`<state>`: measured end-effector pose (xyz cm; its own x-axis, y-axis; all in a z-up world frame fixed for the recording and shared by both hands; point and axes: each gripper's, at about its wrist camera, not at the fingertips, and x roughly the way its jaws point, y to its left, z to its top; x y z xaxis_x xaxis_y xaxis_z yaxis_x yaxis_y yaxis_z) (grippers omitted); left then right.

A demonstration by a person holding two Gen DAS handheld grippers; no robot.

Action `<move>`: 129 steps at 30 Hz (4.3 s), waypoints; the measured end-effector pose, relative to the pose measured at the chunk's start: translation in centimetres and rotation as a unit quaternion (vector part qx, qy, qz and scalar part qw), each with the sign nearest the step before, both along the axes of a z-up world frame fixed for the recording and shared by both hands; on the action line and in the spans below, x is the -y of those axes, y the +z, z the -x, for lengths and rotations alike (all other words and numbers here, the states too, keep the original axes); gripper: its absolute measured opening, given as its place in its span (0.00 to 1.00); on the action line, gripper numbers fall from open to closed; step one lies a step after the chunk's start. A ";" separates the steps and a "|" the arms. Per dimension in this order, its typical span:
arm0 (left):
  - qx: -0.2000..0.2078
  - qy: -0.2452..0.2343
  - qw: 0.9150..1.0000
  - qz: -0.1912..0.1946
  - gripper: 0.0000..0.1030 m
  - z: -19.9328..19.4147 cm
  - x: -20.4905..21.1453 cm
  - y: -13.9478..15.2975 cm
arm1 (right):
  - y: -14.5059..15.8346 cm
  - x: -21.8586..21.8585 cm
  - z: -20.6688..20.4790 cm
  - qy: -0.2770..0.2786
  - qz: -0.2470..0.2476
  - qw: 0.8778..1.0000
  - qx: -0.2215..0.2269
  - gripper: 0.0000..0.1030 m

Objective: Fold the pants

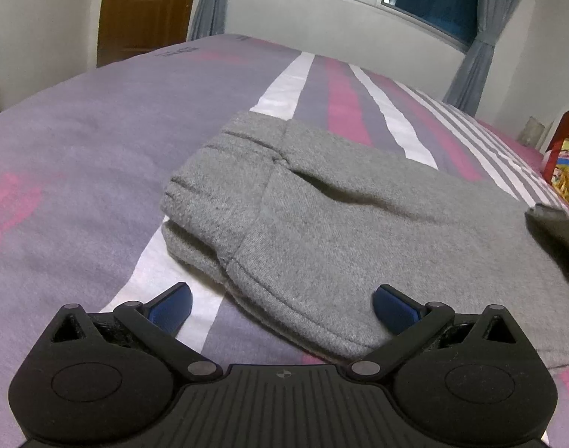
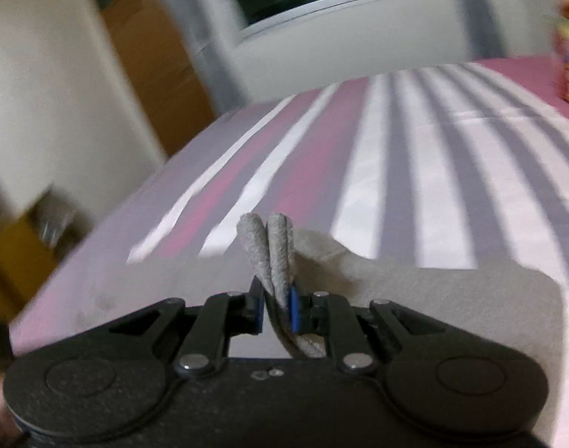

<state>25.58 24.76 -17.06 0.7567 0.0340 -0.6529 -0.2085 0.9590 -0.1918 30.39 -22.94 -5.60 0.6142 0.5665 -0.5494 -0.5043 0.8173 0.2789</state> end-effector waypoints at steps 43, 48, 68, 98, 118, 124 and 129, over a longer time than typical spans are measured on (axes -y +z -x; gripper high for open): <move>0.015 -0.152 0.970 0.187 0.65 -0.3 12.4 4.7 | -1.8 13.7 7.7 -0.168 0.010 0.985 0.035 0.14; -0.048 -0.172 0.959 0.222 0.65 -2.9 16.6 2.6 | -2.8 15.0 7.3 -0.163 -0.002 0.986 0.028 0.27; -0.042 -0.184 0.956 0.227 0.20 -1.1 19.6 1.8 | -5.5 16.7 6.8 -0.205 -0.031 0.978 -0.018 0.28; -0.060 -0.168 0.984 0.027 0.78 -15.1 22.7 3.7 | -4.1 13.3 -9.0 -0.177 0.086 0.980 -0.036 0.44; 0.003 -0.195 0.981 -0.012 0.80 -0.3 22.4 6.2 | -2.8 15.9 6.1 -0.176 0.071 0.982 -0.013 0.54; -0.022 -0.174 0.985 -0.006 0.90 -0.6 22.5 4.8 | -5.3 15.3 4.6 -0.164 0.084 0.981 -0.065 0.76; 0.053 -0.131 0.989 0.035 0.90 4.5 18.0 6.5 | -2.8 18.0 7.6 -0.203 0.018 0.979 0.015 0.95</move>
